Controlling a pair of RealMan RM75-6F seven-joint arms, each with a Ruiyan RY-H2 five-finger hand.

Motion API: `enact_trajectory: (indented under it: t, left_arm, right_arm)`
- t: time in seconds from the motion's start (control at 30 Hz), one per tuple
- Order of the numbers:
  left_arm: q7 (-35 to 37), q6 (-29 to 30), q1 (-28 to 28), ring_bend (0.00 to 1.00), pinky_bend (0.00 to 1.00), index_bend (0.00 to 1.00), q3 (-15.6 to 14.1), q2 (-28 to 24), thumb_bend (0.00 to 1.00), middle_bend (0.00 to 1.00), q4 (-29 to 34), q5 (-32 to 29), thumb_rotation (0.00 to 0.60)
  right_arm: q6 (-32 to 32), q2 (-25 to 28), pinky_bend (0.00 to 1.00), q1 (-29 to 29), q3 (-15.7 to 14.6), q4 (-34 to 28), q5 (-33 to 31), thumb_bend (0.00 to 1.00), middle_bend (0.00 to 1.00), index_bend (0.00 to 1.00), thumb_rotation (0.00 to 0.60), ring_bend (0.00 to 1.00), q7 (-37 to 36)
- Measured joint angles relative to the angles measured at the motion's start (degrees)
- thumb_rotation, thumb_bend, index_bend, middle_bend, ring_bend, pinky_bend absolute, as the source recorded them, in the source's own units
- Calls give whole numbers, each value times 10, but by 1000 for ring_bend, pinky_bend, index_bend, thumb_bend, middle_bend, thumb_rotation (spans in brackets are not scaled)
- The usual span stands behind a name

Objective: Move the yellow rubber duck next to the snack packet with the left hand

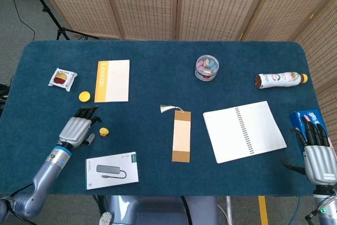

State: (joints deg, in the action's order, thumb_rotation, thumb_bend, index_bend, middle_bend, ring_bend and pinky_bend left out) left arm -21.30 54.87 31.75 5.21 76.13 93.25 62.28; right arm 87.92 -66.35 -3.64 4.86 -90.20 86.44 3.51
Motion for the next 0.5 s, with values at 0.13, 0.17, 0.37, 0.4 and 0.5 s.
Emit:
enact_trajectory:
  t: [0.13,0.17,0.37,0.4,0.5]
  left_arm:
    - [0,-3,7,0,0,298,1,10,427,0,-7,-5,600]
    - [0,-4,8,0,0,298,1,12,428,0,-8,-6,600]
    - [-7,-8,16,0,0,298,-1,25,428,0,-13,-16,600]
    - [-9,-8,17,0,0,298,-1,27,428,0,-13,-17,600]
    - [-15,-6,19,0,0,298,-4,30,427,0,-13,-21,600]
  right_arm:
    - [1,0,0,0,0,0,0,0,0,214,600,0,0]
    - [1,0,0,0,1,0,0,0,0,214,600,0,0]
    - [2,1,0,1,2,1,-2,0,0,214,600,0,-5]
    - [3,1,0,1,3,1,-2,0,0,214,600,0,-6]
    - [4,1,0,2,3,2,-2,0,0,214,600,0,-8]
